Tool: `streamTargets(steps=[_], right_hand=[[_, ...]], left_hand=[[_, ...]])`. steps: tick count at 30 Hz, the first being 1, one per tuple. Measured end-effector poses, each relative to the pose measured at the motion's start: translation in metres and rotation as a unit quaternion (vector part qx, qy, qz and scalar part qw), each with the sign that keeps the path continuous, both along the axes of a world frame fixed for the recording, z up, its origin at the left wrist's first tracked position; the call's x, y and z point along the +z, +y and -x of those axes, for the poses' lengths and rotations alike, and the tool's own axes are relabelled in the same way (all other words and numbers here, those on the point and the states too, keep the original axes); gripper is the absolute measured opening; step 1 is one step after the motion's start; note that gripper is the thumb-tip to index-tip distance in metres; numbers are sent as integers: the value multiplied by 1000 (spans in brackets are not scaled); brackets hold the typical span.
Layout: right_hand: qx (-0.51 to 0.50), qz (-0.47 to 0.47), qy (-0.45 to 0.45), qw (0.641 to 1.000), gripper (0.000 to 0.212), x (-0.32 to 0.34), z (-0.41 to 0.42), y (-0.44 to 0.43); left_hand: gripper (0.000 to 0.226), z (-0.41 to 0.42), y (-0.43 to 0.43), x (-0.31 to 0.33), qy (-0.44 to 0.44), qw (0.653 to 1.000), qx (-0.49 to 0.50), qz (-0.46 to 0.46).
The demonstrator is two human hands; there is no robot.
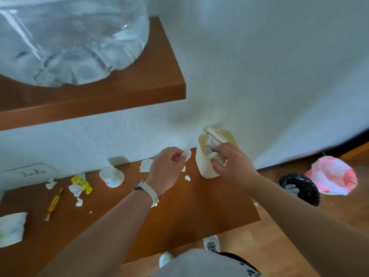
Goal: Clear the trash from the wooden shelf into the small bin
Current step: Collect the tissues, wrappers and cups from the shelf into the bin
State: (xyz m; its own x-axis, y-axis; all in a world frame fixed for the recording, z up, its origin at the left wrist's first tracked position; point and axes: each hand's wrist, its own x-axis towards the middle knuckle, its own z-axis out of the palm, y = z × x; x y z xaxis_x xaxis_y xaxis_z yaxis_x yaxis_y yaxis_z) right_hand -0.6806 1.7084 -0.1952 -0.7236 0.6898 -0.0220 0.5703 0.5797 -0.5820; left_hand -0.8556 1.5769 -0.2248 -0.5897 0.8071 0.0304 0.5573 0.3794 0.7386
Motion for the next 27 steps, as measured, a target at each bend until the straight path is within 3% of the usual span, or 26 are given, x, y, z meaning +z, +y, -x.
streamTargets(steps=[6,13,19,27], right_hand=[[-22,45,-13,999,36,-16,-21,32],[10,91,-22,996,39,-27,-13,62],[83,60,-64,993,27,-41,-10,78],[144,-11,-71,987,37,-37,-9,79]], left_hand=[[9,-21,59,4,-2,999,-34,6],[11,-27,91,-6,20,996,-14,88],[21,-29,92,-13,25,993,-15,116],[23,-27,67,-7,45,993,-2,111]])
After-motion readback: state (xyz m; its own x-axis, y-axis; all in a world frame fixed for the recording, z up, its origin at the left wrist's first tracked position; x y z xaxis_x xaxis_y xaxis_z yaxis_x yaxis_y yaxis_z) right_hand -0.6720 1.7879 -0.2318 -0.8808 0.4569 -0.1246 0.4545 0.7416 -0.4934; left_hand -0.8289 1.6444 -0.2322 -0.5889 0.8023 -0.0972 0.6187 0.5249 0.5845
